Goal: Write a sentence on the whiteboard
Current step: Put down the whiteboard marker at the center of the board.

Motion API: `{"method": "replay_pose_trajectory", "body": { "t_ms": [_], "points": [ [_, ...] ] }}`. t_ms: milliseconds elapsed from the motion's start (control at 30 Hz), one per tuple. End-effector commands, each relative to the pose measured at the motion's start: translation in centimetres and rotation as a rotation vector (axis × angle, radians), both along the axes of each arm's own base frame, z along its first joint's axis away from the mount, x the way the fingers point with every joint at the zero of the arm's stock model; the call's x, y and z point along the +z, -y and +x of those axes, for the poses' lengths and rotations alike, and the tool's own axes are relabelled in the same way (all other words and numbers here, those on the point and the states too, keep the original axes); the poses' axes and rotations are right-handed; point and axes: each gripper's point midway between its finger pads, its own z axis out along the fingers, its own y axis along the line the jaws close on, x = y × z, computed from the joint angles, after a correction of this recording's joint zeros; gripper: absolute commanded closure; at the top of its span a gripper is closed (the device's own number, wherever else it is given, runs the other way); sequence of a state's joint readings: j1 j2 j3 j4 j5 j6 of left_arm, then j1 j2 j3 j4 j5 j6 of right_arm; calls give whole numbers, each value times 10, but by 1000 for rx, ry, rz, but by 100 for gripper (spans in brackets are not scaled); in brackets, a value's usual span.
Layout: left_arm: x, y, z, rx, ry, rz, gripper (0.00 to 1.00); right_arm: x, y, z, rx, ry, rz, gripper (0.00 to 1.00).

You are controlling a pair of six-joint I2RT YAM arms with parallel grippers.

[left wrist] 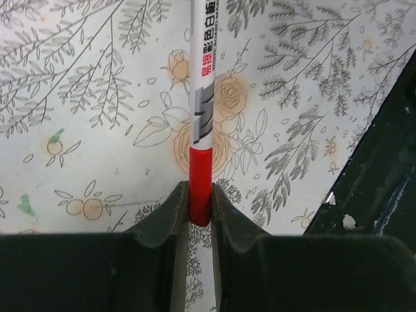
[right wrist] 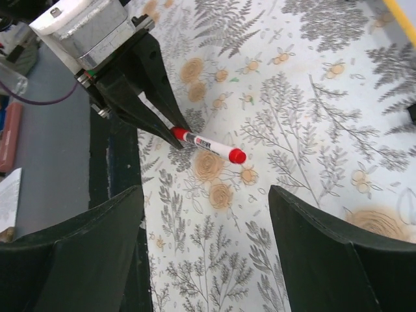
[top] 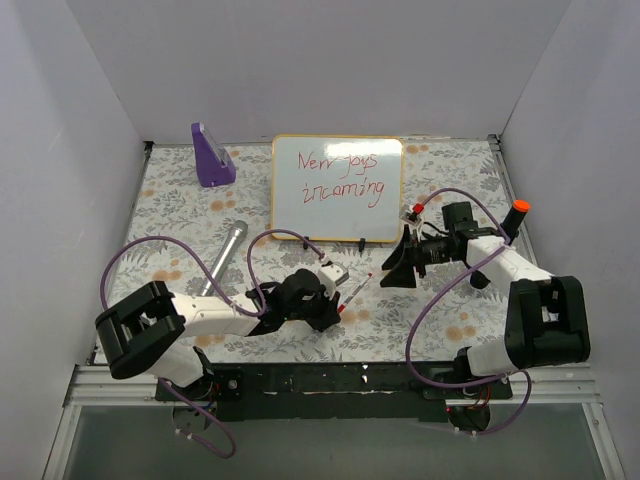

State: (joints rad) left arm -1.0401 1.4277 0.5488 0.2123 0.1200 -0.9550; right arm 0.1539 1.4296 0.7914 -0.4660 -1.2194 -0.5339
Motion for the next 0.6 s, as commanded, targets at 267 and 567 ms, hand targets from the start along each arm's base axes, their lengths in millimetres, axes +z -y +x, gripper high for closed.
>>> {"method": "replay_pose_trajectory", "body": {
  "t_ms": [267,567],
  "points": [
    [-13,-13,6,147,-113,121,73,19,19,20,-94,246,-91,16],
    [21,-16,28,278,-51,91,24,23,28,19,-119,281,-91,16]
  ]
}}
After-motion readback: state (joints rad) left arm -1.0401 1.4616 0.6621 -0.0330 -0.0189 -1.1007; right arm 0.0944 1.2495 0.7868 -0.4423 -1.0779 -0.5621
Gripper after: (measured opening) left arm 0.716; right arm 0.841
